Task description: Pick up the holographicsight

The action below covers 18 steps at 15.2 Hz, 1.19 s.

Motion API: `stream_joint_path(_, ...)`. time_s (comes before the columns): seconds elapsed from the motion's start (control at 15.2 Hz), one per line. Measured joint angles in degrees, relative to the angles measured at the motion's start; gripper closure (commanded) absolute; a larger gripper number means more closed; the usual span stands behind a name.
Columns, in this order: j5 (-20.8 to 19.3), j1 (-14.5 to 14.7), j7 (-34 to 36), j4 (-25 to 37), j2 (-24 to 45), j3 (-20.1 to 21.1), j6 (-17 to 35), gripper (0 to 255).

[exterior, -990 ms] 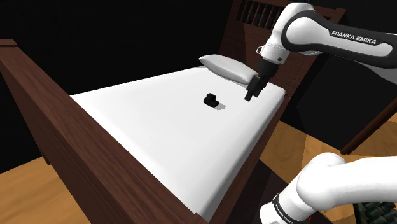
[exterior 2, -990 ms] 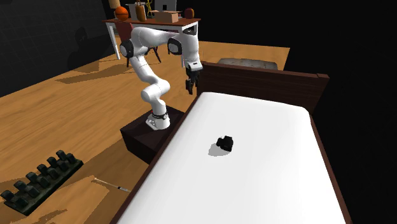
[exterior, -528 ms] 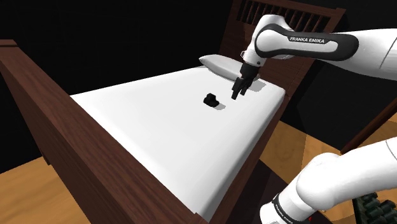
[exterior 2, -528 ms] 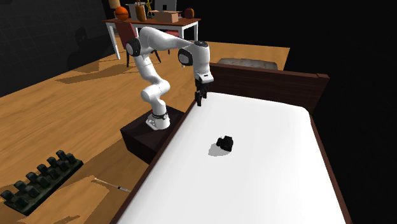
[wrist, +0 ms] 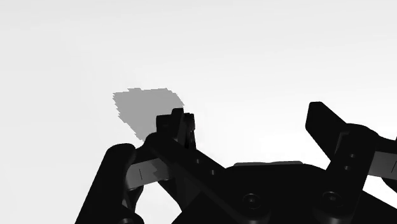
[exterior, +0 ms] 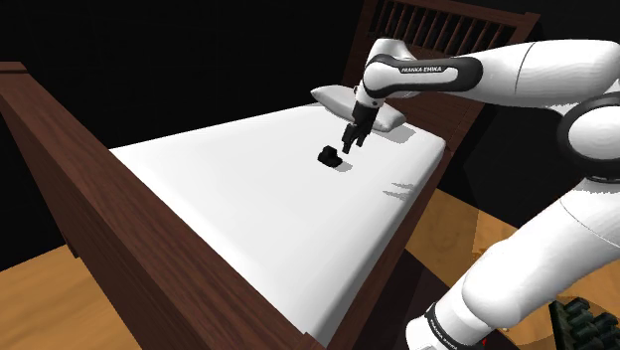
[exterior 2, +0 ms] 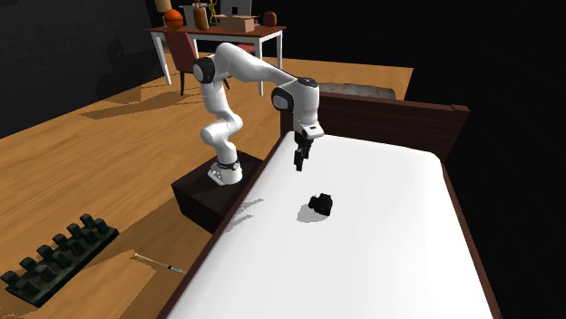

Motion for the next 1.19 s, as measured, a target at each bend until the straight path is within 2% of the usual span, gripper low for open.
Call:
stream_joint_path(0.33,-0.91,-0.69,-1.87,8.04,10.61,-0.79,2.59,0)
stream_joint_path(0.73,-1.55,-1.39,-3.40,21.25,23.89,-1.22,2.66,0)
stream_joint_path(1.19,-1.64,-1.45,-3.28,19.63,26.37,-1.21,6.78,0)
